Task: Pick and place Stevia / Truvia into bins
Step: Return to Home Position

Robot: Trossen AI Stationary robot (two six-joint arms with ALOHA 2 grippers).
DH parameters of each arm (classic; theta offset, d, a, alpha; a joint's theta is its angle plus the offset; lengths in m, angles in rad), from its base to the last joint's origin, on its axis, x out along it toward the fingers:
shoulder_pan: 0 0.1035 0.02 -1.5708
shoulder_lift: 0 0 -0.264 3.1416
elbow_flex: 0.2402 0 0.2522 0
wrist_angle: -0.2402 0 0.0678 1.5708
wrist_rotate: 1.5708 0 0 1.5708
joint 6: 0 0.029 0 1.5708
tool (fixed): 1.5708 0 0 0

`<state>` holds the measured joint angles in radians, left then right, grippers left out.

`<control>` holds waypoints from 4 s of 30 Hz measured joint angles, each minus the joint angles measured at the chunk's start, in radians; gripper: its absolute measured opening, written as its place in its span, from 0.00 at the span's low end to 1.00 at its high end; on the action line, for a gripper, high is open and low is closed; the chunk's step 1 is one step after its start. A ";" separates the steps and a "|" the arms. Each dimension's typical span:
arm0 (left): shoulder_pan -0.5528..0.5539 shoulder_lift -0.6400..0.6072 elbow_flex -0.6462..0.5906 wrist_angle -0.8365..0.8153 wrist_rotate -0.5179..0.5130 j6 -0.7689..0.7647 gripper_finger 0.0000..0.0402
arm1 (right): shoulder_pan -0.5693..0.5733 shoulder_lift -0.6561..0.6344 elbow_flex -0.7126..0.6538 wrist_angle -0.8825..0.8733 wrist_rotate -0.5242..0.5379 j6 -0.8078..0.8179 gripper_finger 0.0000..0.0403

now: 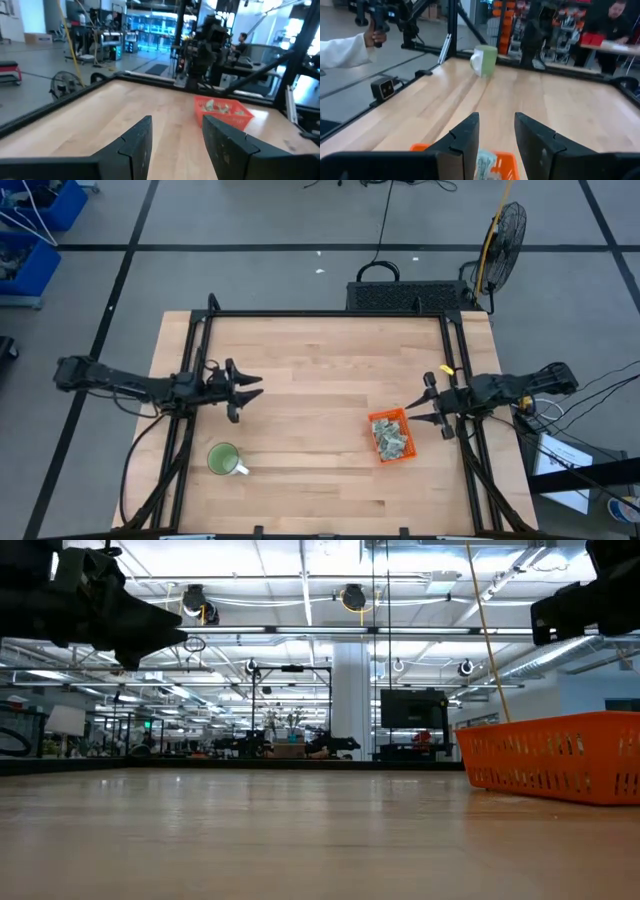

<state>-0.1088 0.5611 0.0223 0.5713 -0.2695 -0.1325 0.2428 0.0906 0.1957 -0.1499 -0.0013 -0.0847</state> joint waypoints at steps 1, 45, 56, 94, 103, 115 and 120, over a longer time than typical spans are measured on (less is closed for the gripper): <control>0.007 -0.015 0.000 -0.006 -0.001 0.003 0.44 | 0.000 0.000 0.008 -0.020 0.000 0.005 0.29; 0.182 -0.358 -0.011 -0.437 0.082 -0.112 0.44 | 0.000 -0.002 -0.056 0.152 0.000 0.159 0.29; 0.182 -0.358 -0.011 -0.436 0.081 -0.139 0.44 | 0.000 -0.004 -0.154 0.314 -0.001 0.177 0.29; 0.182 -0.359 -0.011 -0.436 0.080 -0.137 0.44 | 0.000 -0.001 -0.181 0.289 -0.001 0.177 0.29; 0.182 -0.358 -0.011 -0.436 0.080 -0.137 0.44 | 0.000 -0.001 -0.181 0.289 -0.001 0.177 0.29; 0.182 -0.359 -0.011 -0.436 0.080 -0.137 0.44 | 0.000 -0.001 -0.181 0.289 -0.001 0.177 0.29; 0.182 -0.359 -0.011 -0.436 0.080 -0.137 0.44 | 0.000 -0.001 -0.181 0.289 -0.001 0.177 0.29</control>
<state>0.0734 0.2025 0.0109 0.1352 -0.1894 -0.2699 0.2430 0.0895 0.0147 0.1387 -0.0021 0.0926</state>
